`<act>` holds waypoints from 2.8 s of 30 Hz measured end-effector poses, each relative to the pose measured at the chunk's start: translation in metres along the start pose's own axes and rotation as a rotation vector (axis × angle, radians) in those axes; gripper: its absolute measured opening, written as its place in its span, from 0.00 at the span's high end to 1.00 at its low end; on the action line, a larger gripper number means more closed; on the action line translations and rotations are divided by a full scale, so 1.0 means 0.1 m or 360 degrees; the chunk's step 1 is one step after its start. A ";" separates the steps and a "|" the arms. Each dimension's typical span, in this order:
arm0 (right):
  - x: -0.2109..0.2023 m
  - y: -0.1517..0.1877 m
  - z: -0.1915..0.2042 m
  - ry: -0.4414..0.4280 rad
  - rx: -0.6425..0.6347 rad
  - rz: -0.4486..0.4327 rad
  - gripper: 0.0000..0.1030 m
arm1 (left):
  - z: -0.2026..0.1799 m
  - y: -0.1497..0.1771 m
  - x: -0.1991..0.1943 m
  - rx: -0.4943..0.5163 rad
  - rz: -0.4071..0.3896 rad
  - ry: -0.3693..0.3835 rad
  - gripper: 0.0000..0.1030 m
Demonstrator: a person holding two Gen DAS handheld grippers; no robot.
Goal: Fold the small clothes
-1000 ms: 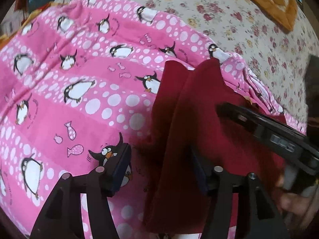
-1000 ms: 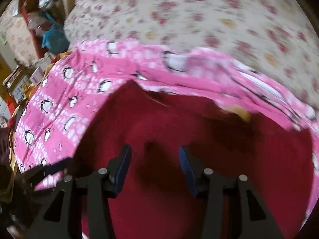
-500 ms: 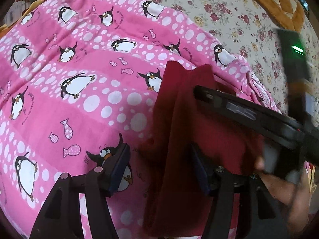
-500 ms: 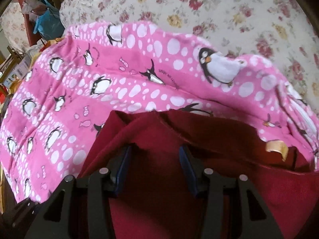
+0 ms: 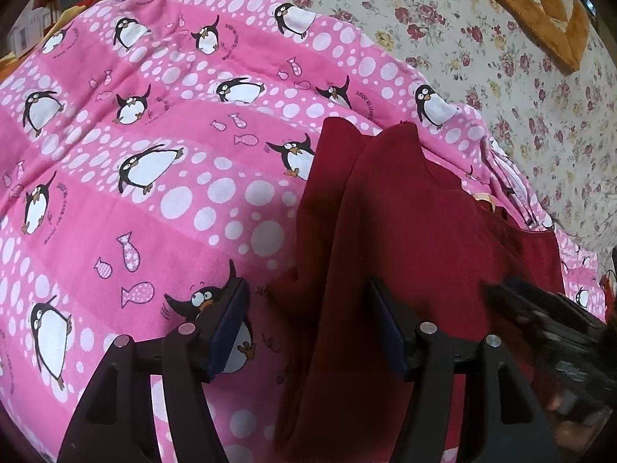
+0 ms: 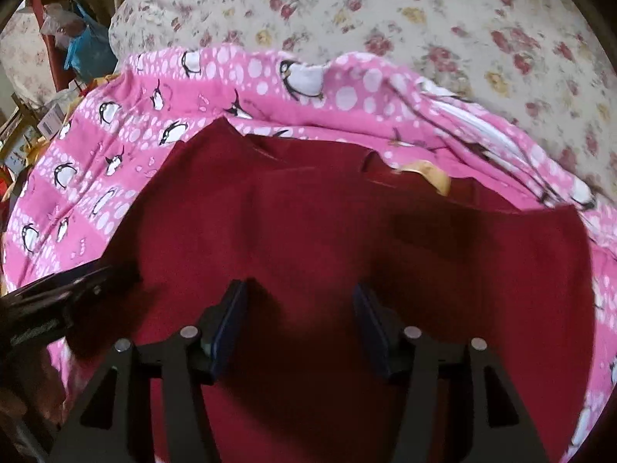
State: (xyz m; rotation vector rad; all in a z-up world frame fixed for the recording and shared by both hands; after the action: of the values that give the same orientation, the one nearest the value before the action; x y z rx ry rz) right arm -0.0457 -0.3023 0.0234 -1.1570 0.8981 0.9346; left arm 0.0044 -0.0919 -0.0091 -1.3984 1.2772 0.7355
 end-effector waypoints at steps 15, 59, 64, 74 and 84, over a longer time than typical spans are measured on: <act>-0.43 0.77 -1.34 0.0247 0.0376 -0.0055 0.44 | -0.01 0.00 0.02 -0.0004 -0.0030 -0.0033 0.53; -0.39 0.46 -0.50 -0.0107 0.0177 -0.0207 0.41 | -0.07 -0.25 0.16 0.0020 0.0046 0.0241 0.56; -0.25 0.39 -0.52 -0.0136 0.0203 -0.0188 0.41 | -0.12 -0.24 0.18 0.0074 0.0112 0.0318 0.81; -0.15 0.34 -0.52 -0.0104 0.0145 -0.0207 0.43 | -0.12 -0.24 0.19 0.0059 0.0115 0.0345 0.83; -0.06 0.38 -0.50 -0.0010 0.0037 -0.0209 0.43 | -0.31 -0.19 -0.15 0.0100 0.0089 0.0529 0.99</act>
State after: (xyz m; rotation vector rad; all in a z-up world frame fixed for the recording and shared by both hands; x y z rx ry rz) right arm -0.0882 -0.3462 0.0081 -1.1782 0.8158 0.8183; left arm 0.0127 -0.1191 0.0180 -1.4798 1.5879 0.5073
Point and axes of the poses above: each gripper's, at about its wrist camera, not at the fingertips, and x roughly the way its jaws point, z to its left, y to its underside, the point moved 5 cm from there along x, roughly the way its jaws point, and after that the axes turned 10 degrees about z, right-handed, at the moved point
